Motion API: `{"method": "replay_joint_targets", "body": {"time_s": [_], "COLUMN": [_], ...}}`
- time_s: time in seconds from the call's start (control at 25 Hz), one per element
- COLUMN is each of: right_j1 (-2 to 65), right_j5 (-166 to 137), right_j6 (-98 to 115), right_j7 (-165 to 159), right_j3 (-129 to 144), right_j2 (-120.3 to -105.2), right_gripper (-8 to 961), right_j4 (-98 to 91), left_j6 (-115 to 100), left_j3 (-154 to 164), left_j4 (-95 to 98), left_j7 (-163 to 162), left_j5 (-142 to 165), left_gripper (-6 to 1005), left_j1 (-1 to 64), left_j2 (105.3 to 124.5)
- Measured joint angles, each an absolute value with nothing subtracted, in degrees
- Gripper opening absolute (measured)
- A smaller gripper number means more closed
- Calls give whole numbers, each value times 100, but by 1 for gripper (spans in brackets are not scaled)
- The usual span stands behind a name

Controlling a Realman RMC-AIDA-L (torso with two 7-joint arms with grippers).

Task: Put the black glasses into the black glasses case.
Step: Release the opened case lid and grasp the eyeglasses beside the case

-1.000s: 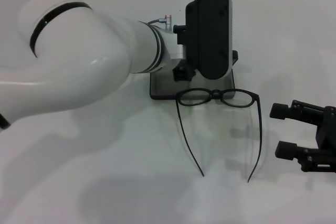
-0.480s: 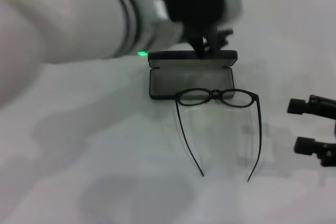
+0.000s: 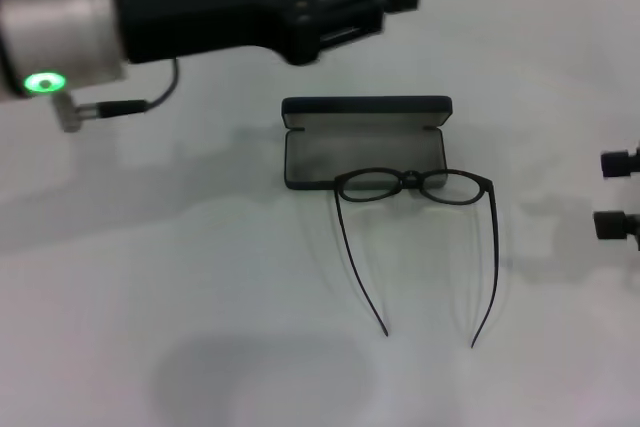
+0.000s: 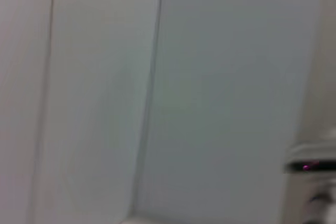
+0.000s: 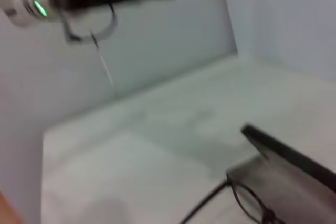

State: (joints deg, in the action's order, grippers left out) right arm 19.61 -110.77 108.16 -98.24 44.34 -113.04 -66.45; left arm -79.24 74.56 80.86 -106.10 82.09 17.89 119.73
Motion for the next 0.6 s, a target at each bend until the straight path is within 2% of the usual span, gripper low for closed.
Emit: {"method": "replay_joint_targets", "body": {"time_s": [0.16,0.4,0.6], "right_j1": [2650,3976,4740], "right_j5": [-11961,-13043,-13488], "right_j6": [10814,10790,10662], "right_j7": [-10522,-10863,-10985], "right_j3": [4764,5054,5323], "right_j2": [-11266,-11245,-11282], "right_gripper": [832,824,747], "right_j4": [-7085,-6729,-6273], "left_j6": [-8578,-9144,-9290], "left_j3": [7188,7157,7132], "left_j4": [7170,6067,5246], "left_j7": [-9884,-8735,-8109], "left_j5": [7989,8034,8045], "left_gripper": [381,380,380], "left_j1": [1810,1810,1767], "left_j2": [11972,11950,11918]}}
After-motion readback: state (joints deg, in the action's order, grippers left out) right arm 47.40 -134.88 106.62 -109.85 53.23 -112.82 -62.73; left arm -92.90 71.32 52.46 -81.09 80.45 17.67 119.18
